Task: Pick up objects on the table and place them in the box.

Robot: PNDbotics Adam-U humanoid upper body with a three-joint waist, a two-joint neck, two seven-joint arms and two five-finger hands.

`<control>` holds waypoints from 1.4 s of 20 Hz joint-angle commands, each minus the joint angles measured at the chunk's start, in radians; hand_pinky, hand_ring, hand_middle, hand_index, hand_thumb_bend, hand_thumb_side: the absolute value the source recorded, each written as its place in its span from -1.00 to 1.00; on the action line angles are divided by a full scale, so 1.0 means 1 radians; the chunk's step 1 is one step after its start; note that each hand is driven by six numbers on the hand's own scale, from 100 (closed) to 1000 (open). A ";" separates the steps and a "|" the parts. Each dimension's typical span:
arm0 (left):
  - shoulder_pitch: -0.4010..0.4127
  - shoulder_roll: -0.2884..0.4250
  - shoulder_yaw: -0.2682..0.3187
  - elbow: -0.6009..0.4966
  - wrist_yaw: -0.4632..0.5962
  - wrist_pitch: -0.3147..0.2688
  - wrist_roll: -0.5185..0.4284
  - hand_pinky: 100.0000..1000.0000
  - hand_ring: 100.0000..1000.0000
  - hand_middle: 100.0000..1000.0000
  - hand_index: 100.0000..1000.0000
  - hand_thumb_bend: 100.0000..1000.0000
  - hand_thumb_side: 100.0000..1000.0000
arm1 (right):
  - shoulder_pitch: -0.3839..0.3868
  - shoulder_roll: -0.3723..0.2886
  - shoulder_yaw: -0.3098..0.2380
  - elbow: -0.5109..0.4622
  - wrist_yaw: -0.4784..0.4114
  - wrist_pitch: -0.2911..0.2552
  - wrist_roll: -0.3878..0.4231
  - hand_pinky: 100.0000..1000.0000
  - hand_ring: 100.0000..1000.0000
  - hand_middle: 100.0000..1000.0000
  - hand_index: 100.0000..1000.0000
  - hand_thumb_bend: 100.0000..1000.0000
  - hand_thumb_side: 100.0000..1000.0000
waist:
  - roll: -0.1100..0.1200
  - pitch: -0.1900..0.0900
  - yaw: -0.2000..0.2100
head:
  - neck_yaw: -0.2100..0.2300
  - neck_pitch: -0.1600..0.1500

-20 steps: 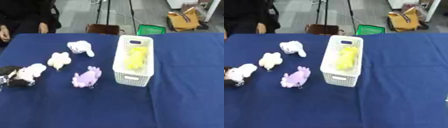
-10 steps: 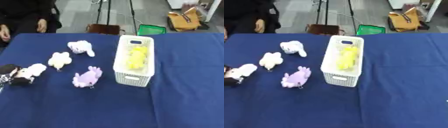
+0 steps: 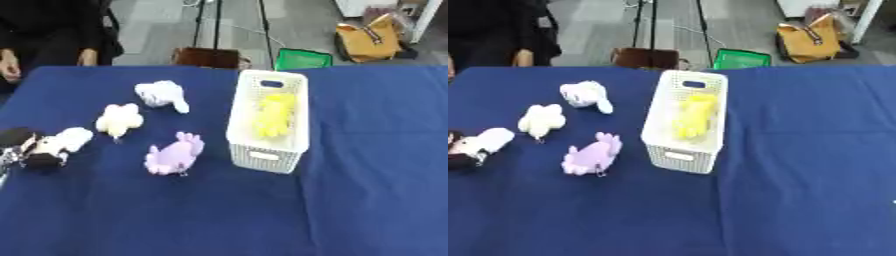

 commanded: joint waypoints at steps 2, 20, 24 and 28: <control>-0.012 0.030 0.000 -0.011 -0.036 0.006 -0.001 0.01 0.21 0.17 0.32 -0.98 0.27 | -0.010 -0.011 -0.004 -0.016 -0.007 0.001 -0.006 0.62 0.71 0.31 0.44 -1.00 0.89 | 0.001 -0.015 0.000 | 0.004 -0.012; -0.025 0.052 0.006 -0.111 -0.136 0.008 -0.018 -0.22 -0.06 -0.04 0.10 -1.00 0.16 | -0.006 -0.014 -0.004 -0.016 -0.008 0.002 -0.010 0.62 0.71 0.31 0.44 -1.00 0.87 | 0.005 -0.016 0.003 | 0.002 -0.007; -0.036 0.067 0.012 -0.141 -0.120 0.002 -0.038 -0.23 -0.07 -0.05 0.10 -1.00 0.16 | -0.004 -0.016 -0.004 -0.016 -0.008 0.002 -0.010 0.62 0.71 0.31 0.44 -1.00 0.87 | 0.008 -0.019 0.006 | 0.000 -0.003; -0.048 0.084 0.013 -0.161 -0.109 -0.004 -0.060 -0.23 -0.07 -0.05 0.10 -1.00 0.16 | -0.001 -0.017 -0.004 -0.016 -0.007 0.002 -0.010 0.62 0.71 0.31 0.44 -1.00 0.87 | 0.010 -0.023 0.009 | -0.001 -0.001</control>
